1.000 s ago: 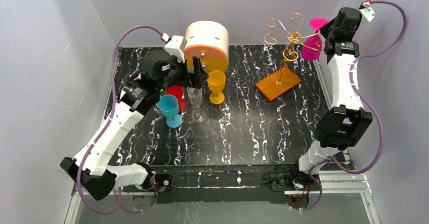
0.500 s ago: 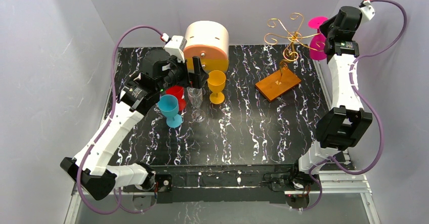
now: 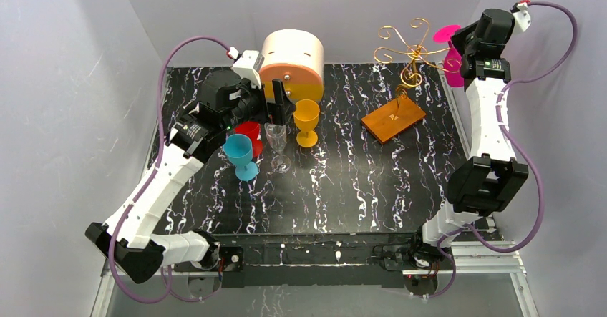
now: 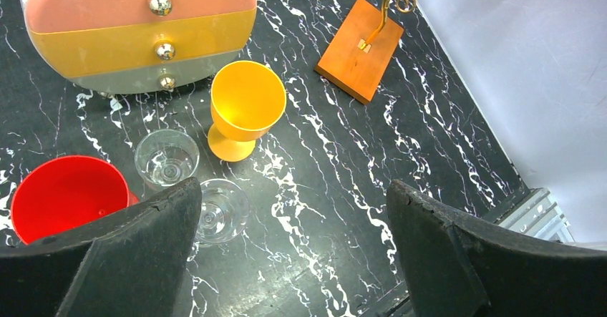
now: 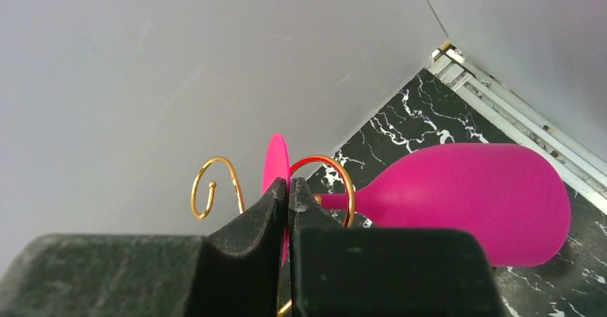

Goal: Take the wine glass off the wine glass rack
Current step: Pick up the wine glass from the wine rack.

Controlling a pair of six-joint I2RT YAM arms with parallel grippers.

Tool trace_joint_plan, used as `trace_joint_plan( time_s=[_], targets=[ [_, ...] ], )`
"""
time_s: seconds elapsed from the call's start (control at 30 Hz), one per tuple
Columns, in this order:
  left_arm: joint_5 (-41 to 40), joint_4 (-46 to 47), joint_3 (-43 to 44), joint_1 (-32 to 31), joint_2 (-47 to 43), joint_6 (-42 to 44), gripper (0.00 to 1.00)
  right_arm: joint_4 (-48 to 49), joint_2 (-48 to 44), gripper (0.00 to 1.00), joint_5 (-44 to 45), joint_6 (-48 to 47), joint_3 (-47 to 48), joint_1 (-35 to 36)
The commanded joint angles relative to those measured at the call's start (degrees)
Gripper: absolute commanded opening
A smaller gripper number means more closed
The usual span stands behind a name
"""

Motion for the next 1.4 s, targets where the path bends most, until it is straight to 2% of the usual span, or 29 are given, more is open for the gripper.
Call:
trace_joint_plan(
  time_s=[0.0,0.47,0.6,0.83,1.27,1.37],
  targets=[
    [0.7,0.7,0.6,0.3,-0.5,-0.3,0.98,0.1,-3.6,0.01,0.3,2.1,0.1,-0.1],
    [1.0,1.0,0.3,0.3,-0.5,-0.5,0.98,1.3,-4.2,0.02,-1.2,3.8,-2.4,-0.1],
    [0.8,1.1,0.4,0.3,-0.3,-0.4,0.98,1.4,-3.6,0.08,-1.5,4.4,-2.1,-0.2],
    [0.8,1.1,0.3,0.3,-0.1,-0.2,0.98,1.5,-2.4,0.13,-2.4,5.2,-2.1,-0.3],
    [0.6,1.1,0.3,0.3,0.4,-0.2,0.98,2.2,-0.6,0.20,-3.2,5.6,-1.4,-0.3],
    [0.7,1.0,0.4,0.3,0.6,-0.1,0.98,2.6,-0.4,0.20,-3.1,5.6,-1.5,-0.3]
  ],
)
